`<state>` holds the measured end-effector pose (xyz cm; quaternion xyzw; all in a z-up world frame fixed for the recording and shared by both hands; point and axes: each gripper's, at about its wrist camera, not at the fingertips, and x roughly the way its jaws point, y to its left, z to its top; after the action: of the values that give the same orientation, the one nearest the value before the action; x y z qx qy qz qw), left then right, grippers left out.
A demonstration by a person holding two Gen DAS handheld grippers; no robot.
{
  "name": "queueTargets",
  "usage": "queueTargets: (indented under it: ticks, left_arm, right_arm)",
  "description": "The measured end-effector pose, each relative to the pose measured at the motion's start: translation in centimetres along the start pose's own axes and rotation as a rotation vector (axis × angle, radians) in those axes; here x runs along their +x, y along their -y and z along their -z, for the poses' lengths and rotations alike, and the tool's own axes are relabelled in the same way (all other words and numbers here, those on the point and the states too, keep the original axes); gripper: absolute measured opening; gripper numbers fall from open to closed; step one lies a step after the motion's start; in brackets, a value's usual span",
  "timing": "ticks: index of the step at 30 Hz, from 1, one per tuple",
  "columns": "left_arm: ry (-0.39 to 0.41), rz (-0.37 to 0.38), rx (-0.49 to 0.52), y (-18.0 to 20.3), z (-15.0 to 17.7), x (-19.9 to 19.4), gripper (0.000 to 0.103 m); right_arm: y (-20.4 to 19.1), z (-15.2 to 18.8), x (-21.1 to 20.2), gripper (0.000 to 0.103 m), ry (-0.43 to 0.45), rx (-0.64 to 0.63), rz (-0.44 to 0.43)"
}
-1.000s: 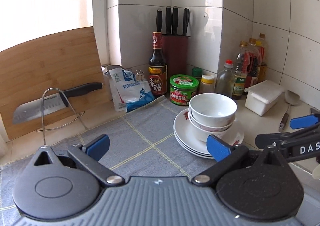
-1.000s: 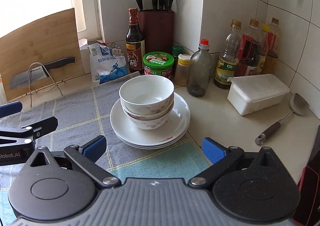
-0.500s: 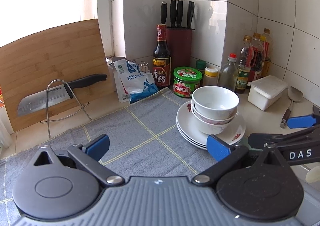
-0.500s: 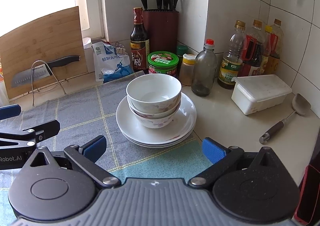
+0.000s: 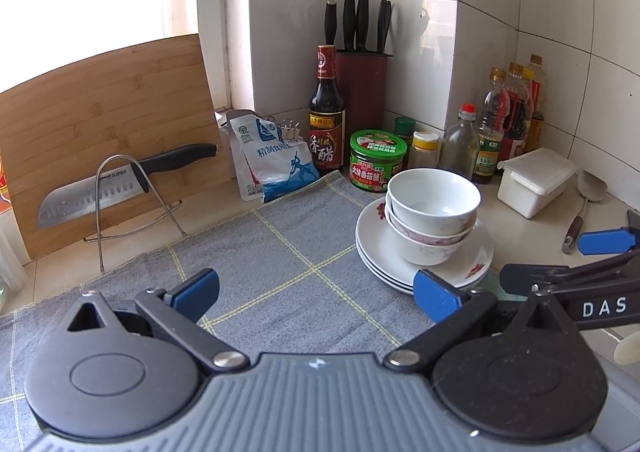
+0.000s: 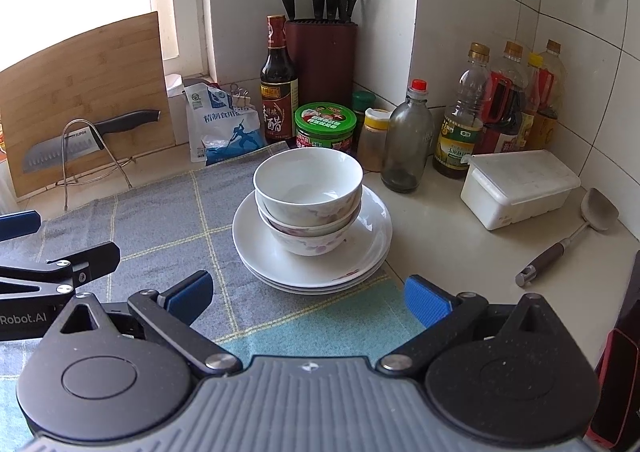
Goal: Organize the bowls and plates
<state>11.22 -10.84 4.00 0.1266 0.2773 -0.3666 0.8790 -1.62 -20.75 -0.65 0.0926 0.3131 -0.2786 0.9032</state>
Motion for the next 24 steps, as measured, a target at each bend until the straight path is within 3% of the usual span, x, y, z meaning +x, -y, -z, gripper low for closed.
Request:
queueTargets:
  ticks: [24]
  left_arm:
    - [0.002,-0.011,0.002,-0.06,-0.1,-0.45,0.102]
  right_arm:
    - [-0.18,-0.11,-0.41,0.103,0.008,-0.013,0.006]
